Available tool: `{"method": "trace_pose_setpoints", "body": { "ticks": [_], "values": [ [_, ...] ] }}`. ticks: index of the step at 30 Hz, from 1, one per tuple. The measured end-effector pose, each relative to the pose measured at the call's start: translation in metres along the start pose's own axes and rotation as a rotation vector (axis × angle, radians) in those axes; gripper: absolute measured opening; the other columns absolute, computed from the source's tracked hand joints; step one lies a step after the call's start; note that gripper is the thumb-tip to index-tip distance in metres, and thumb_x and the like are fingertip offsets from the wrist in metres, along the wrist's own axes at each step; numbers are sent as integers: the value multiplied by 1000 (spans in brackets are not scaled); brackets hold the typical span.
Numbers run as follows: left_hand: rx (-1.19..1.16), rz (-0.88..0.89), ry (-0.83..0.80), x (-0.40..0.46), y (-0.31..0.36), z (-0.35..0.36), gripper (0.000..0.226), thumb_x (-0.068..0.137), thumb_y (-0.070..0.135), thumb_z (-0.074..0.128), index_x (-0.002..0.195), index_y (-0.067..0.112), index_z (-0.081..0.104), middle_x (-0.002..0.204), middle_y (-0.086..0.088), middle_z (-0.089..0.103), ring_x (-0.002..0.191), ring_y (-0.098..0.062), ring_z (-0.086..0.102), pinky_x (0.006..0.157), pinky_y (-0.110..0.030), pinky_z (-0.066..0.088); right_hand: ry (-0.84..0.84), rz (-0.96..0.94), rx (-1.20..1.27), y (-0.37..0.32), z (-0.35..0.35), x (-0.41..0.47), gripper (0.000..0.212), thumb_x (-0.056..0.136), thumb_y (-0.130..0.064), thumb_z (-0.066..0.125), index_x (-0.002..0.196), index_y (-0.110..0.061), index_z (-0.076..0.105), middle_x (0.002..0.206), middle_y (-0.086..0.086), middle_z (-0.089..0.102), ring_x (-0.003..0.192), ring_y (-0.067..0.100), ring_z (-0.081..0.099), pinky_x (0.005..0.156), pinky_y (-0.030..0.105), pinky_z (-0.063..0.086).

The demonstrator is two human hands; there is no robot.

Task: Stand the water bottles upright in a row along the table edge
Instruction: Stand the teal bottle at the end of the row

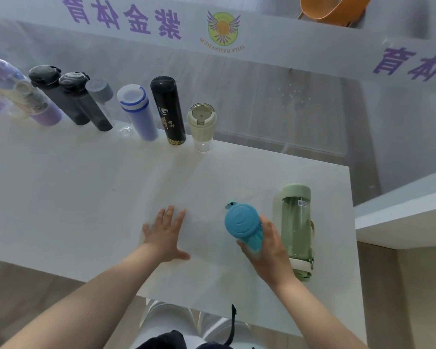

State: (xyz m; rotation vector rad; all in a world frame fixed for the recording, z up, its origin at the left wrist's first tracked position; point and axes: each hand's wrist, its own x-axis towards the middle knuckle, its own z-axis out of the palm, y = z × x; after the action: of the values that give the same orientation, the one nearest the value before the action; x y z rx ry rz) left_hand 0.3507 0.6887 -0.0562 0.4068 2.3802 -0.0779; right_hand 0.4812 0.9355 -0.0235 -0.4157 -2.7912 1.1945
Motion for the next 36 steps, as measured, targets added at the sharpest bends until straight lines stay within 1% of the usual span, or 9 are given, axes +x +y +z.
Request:
{"method": "trace_pose_setpoints", "body": {
  "ticks": [4,7,11,15,18,21,26,31,36],
  "values": [
    [13,-11,-23,2,3,-2,128,67,69,71,150,34,-21,158,-2,-31,148,-26,-22,114,-65,13,62,74,216,9,6,-7,70,81,-45,70,137,-25,33,123,-26,46,111,-10,47,91,2,35],
    [24,-25,-42,4,4,-3,129,68,68,71,150,33,-22,158,-4,-32,147,-27,-24,113,-65,14,51,109,246,13,10,1,70,81,-40,73,137,-24,35,124,-26,46,113,-15,45,91,0,32],
    [34,-32,-54,5,6,-2,130,68,68,71,149,32,-23,157,-5,-33,147,-28,-24,113,-65,15,57,151,262,12,15,30,71,78,-46,73,134,-28,33,118,-32,47,108,-9,50,88,6,40],
    [23,-43,-54,8,6,1,131,67,67,73,149,32,-23,157,-4,-34,147,-28,-25,113,-65,14,82,197,290,6,16,73,69,75,-41,77,122,-21,32,113,0,55,97,22,59,80,44,52],
    [17,-39,-59,10,5,1,131,66,66,73,150,32,-22,157,-4,-34,147,-29,-25,113,-66,14,115,197,265,-3,16,108,63,75,-39,78,113,-21,29,110,1,51,91,22,55,72,36,48],
    [31,-34,-59,10,5,1,130,67,67,72,150,31,-22,157,-5,-33,146,-30,-25,112,-66,15,120,186,249,-9,18,141,63,76,-37,78,109,-18,28,108,1,48,91,20,51,72,29,41],
    [12,-27,-72,10,5,2,129,68,65,72,149,31,-23,156,-6,-35,145,-31,-28,112,-68,11,143,149,214,-20,24,195,67,77,-34,78,114,-7,29,113,5,47,95,20,49,79,31,43],
    [10,-23,-93,11,5,2,128,70,64,72,150,30,-23,156,-7,-36,145,-32,-29,112,-68,9,184,109,252,-29,33,235,63,75,-28,80,105,-16,26,112,0,46,94,16,48,77,24,39],
    [6,-23,-104,10,5,1,128,71,63,71,149,29,-24,155,-8,-37,144,-32,-31,111,-69,6,192,116,294,-34,39,257,64,74,-28,81,109,-13,29,112,0,47,96,17,51,81,29,45]
  ]
}}
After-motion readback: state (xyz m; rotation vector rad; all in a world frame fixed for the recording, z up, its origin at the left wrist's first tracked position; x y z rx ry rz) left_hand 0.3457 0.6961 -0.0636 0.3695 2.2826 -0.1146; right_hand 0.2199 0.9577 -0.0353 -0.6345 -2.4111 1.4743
